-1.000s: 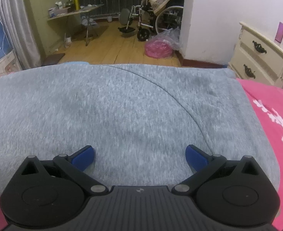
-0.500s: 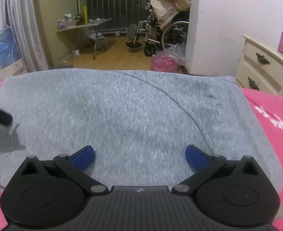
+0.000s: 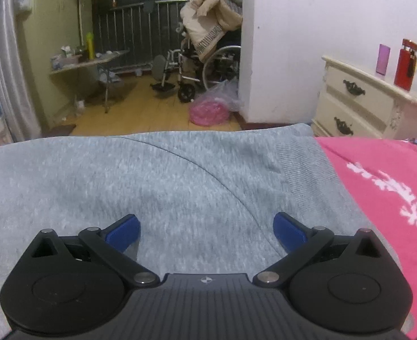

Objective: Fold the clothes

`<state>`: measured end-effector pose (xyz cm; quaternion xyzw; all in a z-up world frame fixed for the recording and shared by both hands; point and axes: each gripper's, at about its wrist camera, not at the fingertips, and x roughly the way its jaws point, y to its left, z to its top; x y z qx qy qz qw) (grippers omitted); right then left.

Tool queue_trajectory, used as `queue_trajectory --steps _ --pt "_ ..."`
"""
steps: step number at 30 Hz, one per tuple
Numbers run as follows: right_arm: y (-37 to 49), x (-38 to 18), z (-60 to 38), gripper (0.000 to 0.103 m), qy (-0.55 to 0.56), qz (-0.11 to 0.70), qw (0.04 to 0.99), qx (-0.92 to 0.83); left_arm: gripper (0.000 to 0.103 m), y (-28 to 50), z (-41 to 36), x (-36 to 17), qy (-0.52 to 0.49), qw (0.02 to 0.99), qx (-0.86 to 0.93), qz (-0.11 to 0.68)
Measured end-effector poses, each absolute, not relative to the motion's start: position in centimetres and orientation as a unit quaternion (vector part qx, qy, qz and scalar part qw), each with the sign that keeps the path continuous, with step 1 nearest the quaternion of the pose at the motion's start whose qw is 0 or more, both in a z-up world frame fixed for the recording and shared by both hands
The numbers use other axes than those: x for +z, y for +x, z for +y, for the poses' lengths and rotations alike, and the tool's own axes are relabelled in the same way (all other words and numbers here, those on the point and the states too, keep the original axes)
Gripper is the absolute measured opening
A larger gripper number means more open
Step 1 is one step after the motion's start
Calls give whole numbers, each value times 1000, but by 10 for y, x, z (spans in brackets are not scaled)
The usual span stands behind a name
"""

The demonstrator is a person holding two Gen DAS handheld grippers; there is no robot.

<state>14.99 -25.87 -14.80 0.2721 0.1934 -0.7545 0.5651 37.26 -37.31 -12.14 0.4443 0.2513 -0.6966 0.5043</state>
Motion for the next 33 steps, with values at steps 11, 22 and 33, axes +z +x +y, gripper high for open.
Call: queue_trajectory --steps 11,22,33 --pt "162 -138 -252 89 267 196 566 -755 103 370 -370 -117 448 520 -682 252" --pt "206 -155 -245 87 267 231 626 -695 103 360 -368 -117 463 529 -675 223" --pt "211 -156 -241 88 262 229 628 -696 103 362 -368 -116 464 532 -672 225"
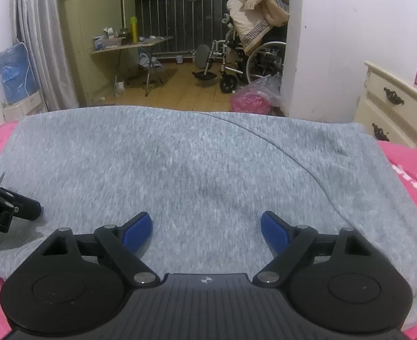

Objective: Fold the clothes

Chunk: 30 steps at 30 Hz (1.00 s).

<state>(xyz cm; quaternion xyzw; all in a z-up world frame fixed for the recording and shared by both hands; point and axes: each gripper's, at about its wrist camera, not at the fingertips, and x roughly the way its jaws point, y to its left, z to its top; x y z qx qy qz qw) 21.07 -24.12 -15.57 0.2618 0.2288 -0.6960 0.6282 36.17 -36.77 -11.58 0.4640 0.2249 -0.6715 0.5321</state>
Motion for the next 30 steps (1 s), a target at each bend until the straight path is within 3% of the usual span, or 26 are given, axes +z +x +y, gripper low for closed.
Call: queue_trajectory --steps 30 --pt "209 -160 -240 91 257 244 623 -698 103 392 -374 -86 400 561 -695 206"
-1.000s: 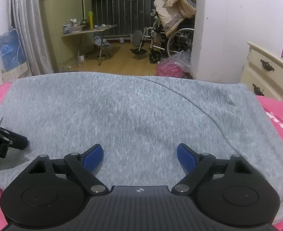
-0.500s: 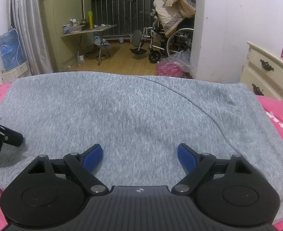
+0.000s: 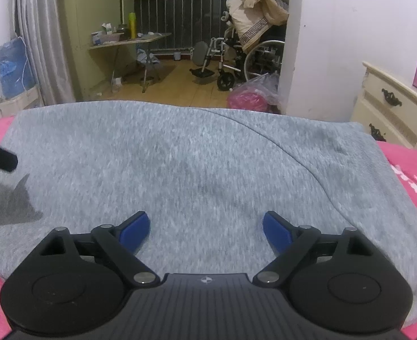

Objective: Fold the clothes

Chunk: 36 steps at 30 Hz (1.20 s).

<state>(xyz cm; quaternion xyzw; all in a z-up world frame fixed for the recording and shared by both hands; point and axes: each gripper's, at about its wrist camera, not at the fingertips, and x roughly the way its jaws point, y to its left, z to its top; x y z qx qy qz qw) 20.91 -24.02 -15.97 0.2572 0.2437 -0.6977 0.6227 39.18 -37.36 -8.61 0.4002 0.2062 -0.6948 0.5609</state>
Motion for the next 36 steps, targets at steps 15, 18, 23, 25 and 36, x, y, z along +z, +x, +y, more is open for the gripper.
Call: queue_trajectory --steps 15,18,23,25,36 --pt "204 -142 -271 96 311 321 618 -647 103 405 -382 -110 364 514 -743 226" --pt "206 -122 -278 94 294 334 625 -641 103 410 -384 -118 363 510 -742 240" --pt "203 -91 -300 91 238 305 642 -662 103 414 -392 -108 333 505 -768 208" --pt "192 -93 -315 83 242 287 627 -683 103 410 -401 -108 332 505 -773 192" --pt "121 -142 -345 74 312 244 570 -720 103 412 -426 -129 347 510 -758 212"
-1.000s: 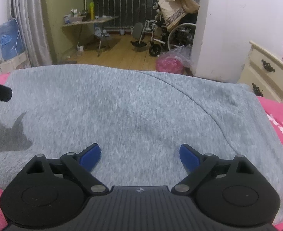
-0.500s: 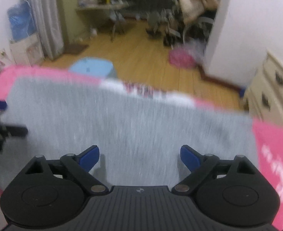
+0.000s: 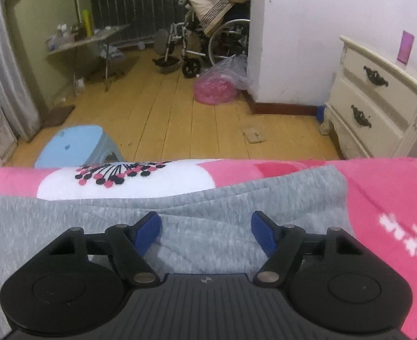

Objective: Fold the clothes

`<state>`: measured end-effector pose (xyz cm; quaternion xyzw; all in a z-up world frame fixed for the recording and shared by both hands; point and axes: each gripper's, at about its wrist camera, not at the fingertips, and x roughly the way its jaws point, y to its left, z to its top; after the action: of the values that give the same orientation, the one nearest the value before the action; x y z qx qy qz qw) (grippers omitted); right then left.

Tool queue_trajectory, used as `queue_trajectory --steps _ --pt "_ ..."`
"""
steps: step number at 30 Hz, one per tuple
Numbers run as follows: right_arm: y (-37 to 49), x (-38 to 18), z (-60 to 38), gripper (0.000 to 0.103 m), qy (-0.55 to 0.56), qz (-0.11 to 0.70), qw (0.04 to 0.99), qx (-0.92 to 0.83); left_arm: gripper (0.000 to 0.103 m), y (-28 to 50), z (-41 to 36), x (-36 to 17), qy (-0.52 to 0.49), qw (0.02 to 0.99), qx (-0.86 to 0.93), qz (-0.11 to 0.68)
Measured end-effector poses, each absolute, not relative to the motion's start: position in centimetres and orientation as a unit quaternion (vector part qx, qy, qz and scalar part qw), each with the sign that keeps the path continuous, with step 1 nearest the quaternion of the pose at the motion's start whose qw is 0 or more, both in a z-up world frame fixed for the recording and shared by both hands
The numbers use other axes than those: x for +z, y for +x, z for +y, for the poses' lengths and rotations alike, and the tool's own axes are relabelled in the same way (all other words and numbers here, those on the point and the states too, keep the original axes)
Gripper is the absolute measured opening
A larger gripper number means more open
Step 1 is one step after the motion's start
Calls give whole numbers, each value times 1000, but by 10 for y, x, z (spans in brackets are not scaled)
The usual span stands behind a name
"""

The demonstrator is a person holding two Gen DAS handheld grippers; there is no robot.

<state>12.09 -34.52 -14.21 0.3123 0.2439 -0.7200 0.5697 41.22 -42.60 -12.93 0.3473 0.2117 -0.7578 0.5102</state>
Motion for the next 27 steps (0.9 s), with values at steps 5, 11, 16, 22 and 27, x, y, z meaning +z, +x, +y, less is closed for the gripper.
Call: queue_trajectory --steps 5,11,16,22,27 --pt "126 -115 -332 69 307 228 575 -723 103 415 -424 -114 348 514 -754 215" --pt "154 -93 -298 69 328 225 633 -664 103 412 -402 -94 357 473 -775 219" --pt "167 -136 -293 73 329 281 629 -646 103 396 -387 -115 409 438 -766 233" --pt "192 -108 -283 72 311 289 651 -629 103 386 -382 -126 432 461 -738 239" --pt "217 -115 -253 75 285 300 706 -575 103 384 -385 -125 437 468 -726 250"
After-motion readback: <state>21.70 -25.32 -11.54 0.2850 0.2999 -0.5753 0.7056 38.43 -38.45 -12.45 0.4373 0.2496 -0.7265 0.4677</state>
